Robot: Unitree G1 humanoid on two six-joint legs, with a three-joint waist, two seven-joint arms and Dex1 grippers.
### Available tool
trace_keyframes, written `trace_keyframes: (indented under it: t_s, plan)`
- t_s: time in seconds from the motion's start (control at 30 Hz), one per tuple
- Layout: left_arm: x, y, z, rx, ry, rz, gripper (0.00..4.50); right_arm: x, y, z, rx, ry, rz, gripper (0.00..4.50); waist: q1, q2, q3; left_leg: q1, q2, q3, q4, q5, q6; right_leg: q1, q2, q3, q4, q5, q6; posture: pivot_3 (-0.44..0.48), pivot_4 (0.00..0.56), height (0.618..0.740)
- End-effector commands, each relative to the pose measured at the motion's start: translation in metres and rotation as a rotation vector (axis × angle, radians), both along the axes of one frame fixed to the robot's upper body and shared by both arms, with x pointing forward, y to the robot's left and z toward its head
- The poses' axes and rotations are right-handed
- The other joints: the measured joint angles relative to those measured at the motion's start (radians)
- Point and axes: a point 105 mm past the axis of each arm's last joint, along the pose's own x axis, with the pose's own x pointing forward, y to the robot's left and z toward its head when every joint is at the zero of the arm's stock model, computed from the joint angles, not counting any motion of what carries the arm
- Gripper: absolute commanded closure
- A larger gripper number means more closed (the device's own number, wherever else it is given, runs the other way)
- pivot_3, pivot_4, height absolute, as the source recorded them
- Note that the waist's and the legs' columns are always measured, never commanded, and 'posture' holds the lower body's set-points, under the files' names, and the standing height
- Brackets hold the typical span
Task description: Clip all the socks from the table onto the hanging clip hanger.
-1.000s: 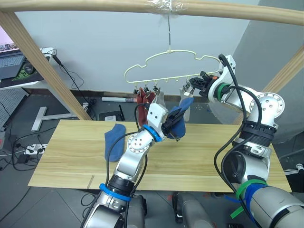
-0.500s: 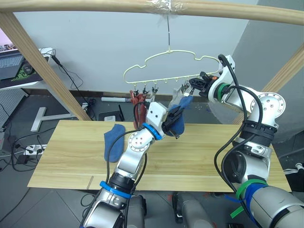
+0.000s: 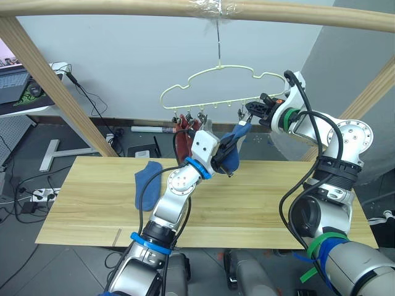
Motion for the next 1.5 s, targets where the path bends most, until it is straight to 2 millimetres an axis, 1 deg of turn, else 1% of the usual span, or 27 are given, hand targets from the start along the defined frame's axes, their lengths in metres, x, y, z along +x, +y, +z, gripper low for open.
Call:
trace_keyframes:
  t_s: [0.03, 0.07, 0.17, 0.3, 0.47, 0.5, 0.53, 0.63, 0.7, 0.77, 0.83, 0.97, 1.03, 1.1, 1.23, 1.43, 1.47, 1.5]
  plan:
    - [-0.003, -0.005, 0.017, -0.030, -0.064, -0.007, 4.48, -0.003, -0.003, 0.014, 0.003, -0.053, 0.003, 4.50, 0.000, 0.000, 0.000, 0.000, 0.000, 0.000, 0.000, 0.000, 0.000, 0.000, 0.000, 0.000, 0.000, 0.000, 0.000, -0.091, 0.205, 0.740]
    - [-0.003, -0.005, 0.017, -0.031, -0.065, -0.007, 4.48, -0.003, -0.003, 0.014, 0.003, -0.054, 0.004, 4.50, 0.000, 0.000, 0.000, 0.000, 0.000, 0.000, 0.000, 0.000, 0.000, 0.000, 0.000, 0.000, 0.000, 0.000, 0.000, -0.091, 0.205, 0.740]
    - [-0.003, -0.005, 0.018, -0.032, -0.068, -0.007, 4.50, -0.004, -0.003, 0.013, 0.009, -0.054, 0.010, 3.66, -0.001, 0.000, 0.000, 0.000, 0.000, 0.000, 0.000, 0.000, 0.000, 0.000, 0.000, 0.000, 0.000, 0.000, 0.000, -0.091, 0.205, 0.740]
    - [-0.004, -0.006, 0.019, -0.035, -0.068, -0.013, 4.50, -0.004, -0.002, 0.016, 0.021, -0.062, 0.020, 2.13, -0.004, 0.000, 0.000, 0.000, 0.000, 0.000, 0.000, 0.000, 0.000, -0.001, 0.000, 0.000, 0.000, 0.000, 0.000, -0.089, 0.207, 0.740]
    - [-0.009, -0.012, 0.020, -0.053, -0.056, -0.059, 4.50, -0.008, -0.001, 0.022, 0.024, -0.099, 0.049, 0.26, -0.005, 0.000, 0.000, 0.000, 0.000, 0.000, 0.000, 0.000, 0.000, -0.001, 0.000, 0.000, 0.000, 0.000, 0.000, -0.092, 0.207, 0.740]
    - [-0.009, -0.013, 0.021, -0.058, -0.053, -0.064, 4.50, -0.009, -0.001, 0.023, 0.026, -0.108, 0.057, 0.05, -0.005, 0.000, 0.000, 0.000, 0.000, 0.000, 0.000, 0.000, 0.000, -0.001, 0.000, 0.000, 0.000, 0.000, 0.000, -0.092, 0.207, 0.740]
    - [-0.010, -0.014, 0.021, -0.075, -0.037, -0.075, 4.50, -0.011, -0.002, 0.025, 0.015, -0.128, 0.063, 0.05, -0.005, 0.000, 0.000, 0.000, 0.000, 0.000, 0.000, 0.000, 0.000, -0.001, 0.000, 0.000, 0.000, 0.000, 0.000, -0.097, 0.208, 0.740]
    - [-0.010, -0.019, 0.022, -0.203, 0.097, -0.120, 4.50, -0.016, -0.006, 0.032, -0.053, -0.216, 0.073, 0.05, -0.005, 0.000, 0.000, -0.001, 0.000, 0.000, 0.000, 0.000, 0.000, -0.001, 0.000, 0.000, 0.000, 0.000, 0.000, -0.106, 0.211, 0.740]
    - [-0.012, -0.022, 0.022, -0.233, 0.139, -0.150, 4.50, -0.019, -0.006, 0.033, -0.083, -0.252, 0.080, 0.05, -0.007, 0.000, 0.000, -0.001, 0.000, 0.000, 0.000, 0.000, 0.000, -0.001, 0.000, 0.000, -0.001, 0.000, 0.000, -0.111, 0.211, 0.740]
    - [-0.011, -0.024, 0.022, -0.278, 0.204, -0.172, 4.50, -0.022, -0.011, 0.033, -0.151, -0.298, 0.072, 0.05, -0.009, 0.000, 0.000, -0.001, -0.001, 0.000, 0.000, 0.000, 0.000, -0.001, 0.000, 0.000, -0.001, 0.000, 0.000, -0.121, 0.211, 0.740]
    - [-0.010, -0.025, 0.020, -0.301, 0.252, -0.183, 4.50, -0.022, -0.018, 0.032, -0.182, -0.327, 0.043, 0.05, -0.011, 0.000, 0.000, -0.001, -0.001, 0.000, 0.000, 0.000, 0.000, -0.001, 0.001, 0.000, 0.000, 0.000, 0.000, -0.124, 0.212, 0.740]
    - [-0.010, -0.025, 0.017, -0.303, 0.294, -0.194, 4.50, -0.022, -0.025, 0.029, -0.214, -0.355, 0.002, 0.05, -0.019, 0.000, 0.000, 0.000, -0.001, 0.000, 0.001, 0.000, 0.000, -0.001, 0.002, 0.000, 0.001, 0.000, 0.000, -0.133, 0.213, 0.740]
    - [-0.010, -0.022, 0.013, -0.305, 0.318, -0.196, 3.99, -0.024, -0.031, 0.024, -0.259, -0.375, -0.029, 0.00, -0.023, 0.000, 0.000, 0.000, -0.001, 0.000, 0.001, 0.000, 0.000, -0.001, 0.002, 0.000, 0.001, 0.000, 0.000, -0.137, 0.213, 0.740]
    - [-0.011, -0.022, 0.011, -0.309, 0.337, -0.207, 3.48, -0.026, -0.033, 0.021, -0.287, -0.392, -0.039, 0.00, -0.029, 0.000, 0.000, 0.000, -0.001, 0.000, 0.000, 0.000, 0.000, -0.001, 0.002, 0.001, 0.000, 0.000, 0.001, -0.141, 0.214, 0.740]
    - [-0.013, -0.018, 0.004, -0.298, 0.362, -0.211, 2.15, -0.031, -0.034, 0.016, -0.340, -0.433, -0.058, 0.00, -0.034, 0.000, 0.000, 0.000, -0.001, 0.001, 0.001, 0.000, 0.000, -0.001, 0.002, 0.001, 0.000, 0.000, 0.001, -0.141, 0.215, 0.740]
    - [-0.012, -0.008, 0.001, -0.285, 0.367, -0.193, 0.17, -0.034, -0.036, 0.009, -0.369, -0.452, -0.080, 0.00, -0.035, 0.000, 0.000, 0.001, -0.001, 0.001, 0.001, 0.000, 0.000, -0.001, 0.002, 0.001, 0.001, 0.000, 0.001, -0.139, 0.216, 0.740]
    - [-0.012, -0.003, 0.001, -0.277, 0.362, -0.184, 0.07, -0.036, -0.037, 0.004, -0.402, -0.463, -0.087, 0.00, -0.035, 0.000, 0.000, 0.001, -0.001, 0.001, 0.001, 0.000, 0.000, -0.001, 0.002, 0.001, 0.002, 0.000, 0.001, -0.137, 0.213, 0.740]
    - [-0.011, 0.002, 0.002, -0.271, 0.358, -0.178, 0.07, -0.037, -0.037, 0.002, -0.426, -0.473, -0.090, 0.00, -0.035, 0.000, 0.000, 0.001, -0.001, 0.001, 0.001, 0.000, 0.000, -0.001, 0.002, 0.001, 0.002, 0.000, 0.001, -0.137, 0.213, 0.740]
